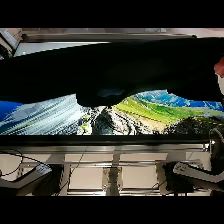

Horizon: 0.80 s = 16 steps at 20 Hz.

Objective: Fold the clothes and pants, and hang the long-sleeved shirts on hangers.

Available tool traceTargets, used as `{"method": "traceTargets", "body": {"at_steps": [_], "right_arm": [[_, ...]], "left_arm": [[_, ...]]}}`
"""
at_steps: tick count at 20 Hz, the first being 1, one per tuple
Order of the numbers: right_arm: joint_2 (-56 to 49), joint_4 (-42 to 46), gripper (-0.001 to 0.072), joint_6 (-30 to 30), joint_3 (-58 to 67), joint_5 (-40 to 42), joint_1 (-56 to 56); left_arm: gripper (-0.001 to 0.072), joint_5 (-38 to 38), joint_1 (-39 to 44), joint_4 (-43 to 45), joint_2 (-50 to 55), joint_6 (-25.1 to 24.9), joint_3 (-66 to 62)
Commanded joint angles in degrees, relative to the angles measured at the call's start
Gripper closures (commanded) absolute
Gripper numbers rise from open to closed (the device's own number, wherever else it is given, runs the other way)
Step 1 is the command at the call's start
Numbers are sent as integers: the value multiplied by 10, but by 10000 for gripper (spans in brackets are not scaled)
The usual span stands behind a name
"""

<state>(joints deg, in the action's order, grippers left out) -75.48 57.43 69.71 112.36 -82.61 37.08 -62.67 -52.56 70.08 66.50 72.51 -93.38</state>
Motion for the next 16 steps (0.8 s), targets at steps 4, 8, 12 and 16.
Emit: {"method": "traceTargets", "body": {"at_steps": [4,8,12,16], "right_arm": [[40,107,678,12,-170,-7,18],[90,129,678,-6,-329,25,76],[141,131,677,-31,-399,31,120],[164,178,677,-33,-465,27,142]], "left_arm": [[686,-15,5,-7,-12,-31,65],[686,-29,14,-7,-22,-92,157],[685,-52,14,0,-26,-135,232],[684,-75,14,49,-27,-134,319]]}}
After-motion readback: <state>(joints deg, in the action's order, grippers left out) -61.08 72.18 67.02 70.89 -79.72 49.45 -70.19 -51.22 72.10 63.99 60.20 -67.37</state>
